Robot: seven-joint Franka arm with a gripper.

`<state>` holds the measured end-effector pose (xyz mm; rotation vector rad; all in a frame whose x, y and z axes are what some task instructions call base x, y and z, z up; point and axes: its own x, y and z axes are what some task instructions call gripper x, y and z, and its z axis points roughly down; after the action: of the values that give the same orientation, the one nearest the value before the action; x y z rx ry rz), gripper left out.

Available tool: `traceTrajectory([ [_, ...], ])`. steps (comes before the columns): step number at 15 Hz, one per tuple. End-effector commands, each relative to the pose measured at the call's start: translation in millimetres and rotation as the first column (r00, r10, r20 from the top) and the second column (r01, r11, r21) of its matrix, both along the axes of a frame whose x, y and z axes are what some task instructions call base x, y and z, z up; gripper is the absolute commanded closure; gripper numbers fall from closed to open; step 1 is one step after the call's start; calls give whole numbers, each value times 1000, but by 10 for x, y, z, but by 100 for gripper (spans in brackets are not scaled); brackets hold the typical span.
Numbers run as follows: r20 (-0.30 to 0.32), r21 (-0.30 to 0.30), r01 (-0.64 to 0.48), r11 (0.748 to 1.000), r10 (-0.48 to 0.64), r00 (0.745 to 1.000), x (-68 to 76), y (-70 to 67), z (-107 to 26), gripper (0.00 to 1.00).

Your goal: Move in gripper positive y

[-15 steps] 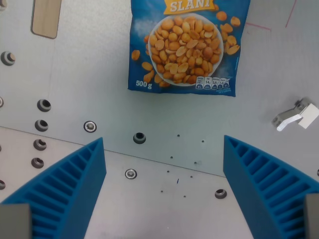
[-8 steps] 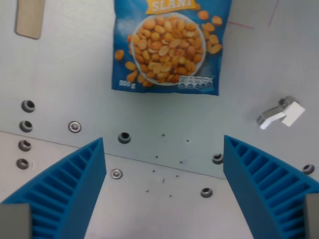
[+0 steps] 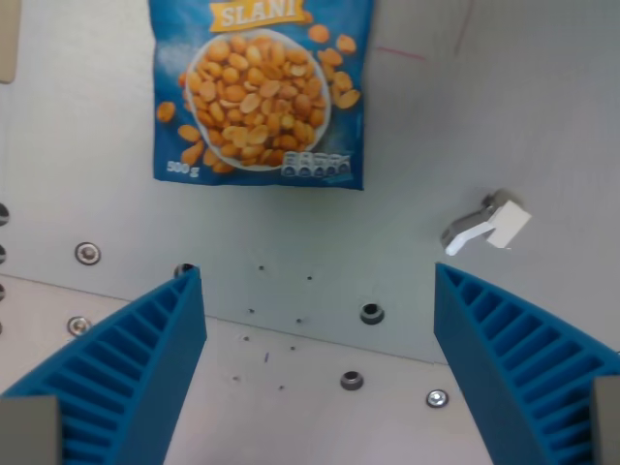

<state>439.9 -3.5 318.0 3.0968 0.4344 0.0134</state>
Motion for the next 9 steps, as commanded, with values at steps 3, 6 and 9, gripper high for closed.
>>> traceTrajectory([
  [3, -11, 7, -16, 1000, 16, 1000, 135, -239, 32, 0],
  [6, -11, 7, -16, 1000, 16, 1000, 178, -383, 33, 0],
  [9, -11, 7, -16, 1000, 16, 1000, 222, -526, 33, 0],
])
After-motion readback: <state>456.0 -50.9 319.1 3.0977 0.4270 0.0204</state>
